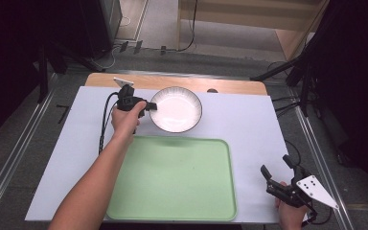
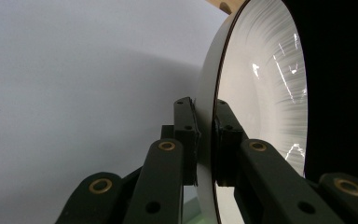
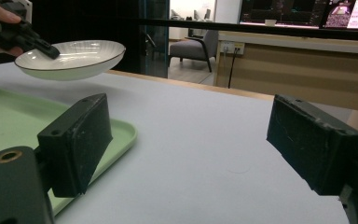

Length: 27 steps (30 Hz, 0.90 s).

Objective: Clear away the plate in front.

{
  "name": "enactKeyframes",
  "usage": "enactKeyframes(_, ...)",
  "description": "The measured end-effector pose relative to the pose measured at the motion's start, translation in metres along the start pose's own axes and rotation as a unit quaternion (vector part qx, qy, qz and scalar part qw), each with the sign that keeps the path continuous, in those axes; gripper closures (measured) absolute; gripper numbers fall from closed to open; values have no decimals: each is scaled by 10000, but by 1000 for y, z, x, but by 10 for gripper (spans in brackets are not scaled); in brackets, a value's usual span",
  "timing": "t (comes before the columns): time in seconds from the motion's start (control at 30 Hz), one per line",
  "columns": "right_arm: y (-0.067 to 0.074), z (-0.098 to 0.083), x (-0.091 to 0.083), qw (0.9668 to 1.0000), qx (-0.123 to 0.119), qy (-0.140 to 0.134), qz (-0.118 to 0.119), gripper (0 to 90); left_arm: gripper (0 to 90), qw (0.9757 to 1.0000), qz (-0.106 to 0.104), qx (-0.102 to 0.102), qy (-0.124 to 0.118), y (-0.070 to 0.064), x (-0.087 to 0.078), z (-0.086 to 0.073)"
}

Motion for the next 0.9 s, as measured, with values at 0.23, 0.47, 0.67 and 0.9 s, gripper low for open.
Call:
enactKeyframes(0.23,0,0,0,10000,-15,-2,-1,144,843,9999,-58,91,80,1,-10,-11)
enactKeyframes(0.47,0,0,0,10000,-12,2,-11,144,843,9998,-74,145,110,5,-19,-20)
enactKeyframes(0.67,0,0,0,10000,-23,3,-15,145,843,9997,-127,175,150,5,-25,-27)
enactKeyframes(0.9,0,0,0,10000,-24,4,-19,145,843,9992,-234,257,196,0,-30,-38)
Point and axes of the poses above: each handheld gripper's, and its own axes: x roughly forward along the jaws, z roughly out of its top, y roughly to its left, the point moved 8 cm from there along x, roughly forward along the jaws, and after that the axes turned 1 degree about -y, right-handed, at the moved point
